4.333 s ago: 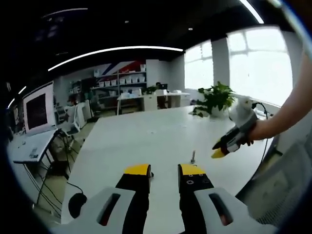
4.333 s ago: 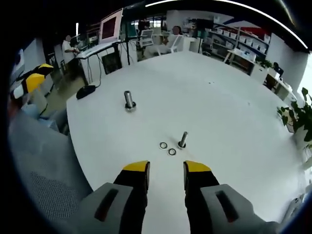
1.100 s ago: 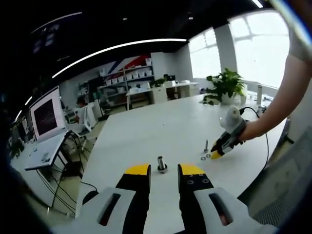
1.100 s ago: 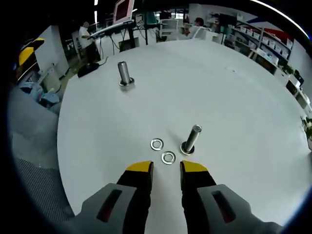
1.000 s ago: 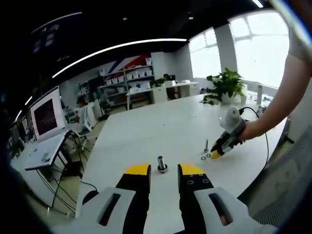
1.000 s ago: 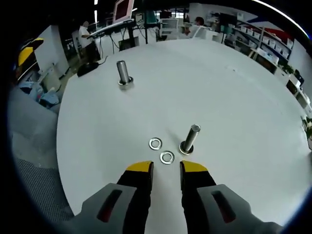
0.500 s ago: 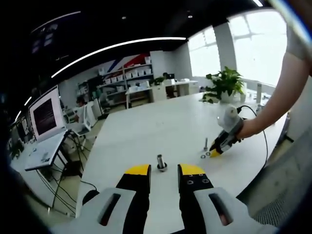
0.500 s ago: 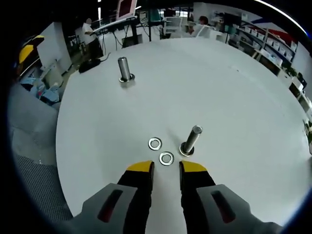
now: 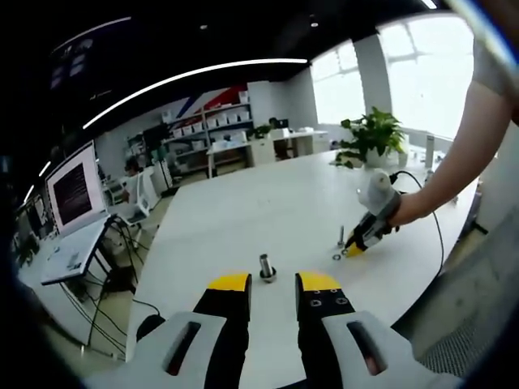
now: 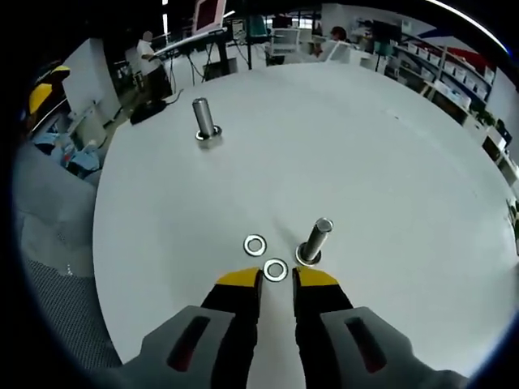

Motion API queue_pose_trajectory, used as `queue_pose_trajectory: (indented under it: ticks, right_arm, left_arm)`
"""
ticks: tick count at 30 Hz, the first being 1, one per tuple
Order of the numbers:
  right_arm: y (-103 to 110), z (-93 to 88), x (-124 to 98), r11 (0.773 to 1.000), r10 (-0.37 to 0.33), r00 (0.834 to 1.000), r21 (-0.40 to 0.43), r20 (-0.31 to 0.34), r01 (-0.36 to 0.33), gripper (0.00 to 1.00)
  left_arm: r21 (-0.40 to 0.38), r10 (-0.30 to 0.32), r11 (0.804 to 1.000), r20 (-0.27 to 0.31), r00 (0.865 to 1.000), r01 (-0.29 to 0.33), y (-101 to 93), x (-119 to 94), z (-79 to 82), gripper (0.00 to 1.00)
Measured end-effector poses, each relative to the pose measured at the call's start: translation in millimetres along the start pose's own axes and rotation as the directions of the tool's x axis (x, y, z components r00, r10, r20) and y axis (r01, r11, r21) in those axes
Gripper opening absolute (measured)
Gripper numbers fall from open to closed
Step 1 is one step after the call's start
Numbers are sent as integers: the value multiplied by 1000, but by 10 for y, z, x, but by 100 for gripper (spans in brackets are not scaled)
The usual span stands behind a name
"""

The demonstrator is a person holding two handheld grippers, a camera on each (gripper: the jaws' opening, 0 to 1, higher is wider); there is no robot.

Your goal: Place the washer onto the threaded stud by aligning its center hole with the stud, sliding it down to the base, and recovering from edge contact or off-axis alignment until the washer reaches the visible bottom stop.

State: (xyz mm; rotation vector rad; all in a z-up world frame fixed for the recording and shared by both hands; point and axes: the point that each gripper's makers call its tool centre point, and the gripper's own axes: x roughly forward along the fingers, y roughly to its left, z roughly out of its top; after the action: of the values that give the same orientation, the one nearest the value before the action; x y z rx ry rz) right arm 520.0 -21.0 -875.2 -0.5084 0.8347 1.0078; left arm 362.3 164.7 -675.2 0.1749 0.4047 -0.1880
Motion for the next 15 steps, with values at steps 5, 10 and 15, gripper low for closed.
queue_pose_trajectory:
  ticks: [5, 10, 15]
  right_arm:
    - [7, 22, 9, 1000, 4, 1000, 4, 6, -4, 17]
    - [11, 29, 15, 1000, 5, 1000, 2, -1, -5, 15]
    - [13, 19, 5, 1000, 4, 1000, 13, -1, -4, 15]
  left_arm:
    - [0, 1, 1000, -3, 1000, -1, 2, 2, -9, 19]
    - [1, 2, 1000, -7, 1000, -2, 1, 0, -15, 19]
    - [-2, 4, 1000, -8, 1000, -4, 5, 1, -17, 19]
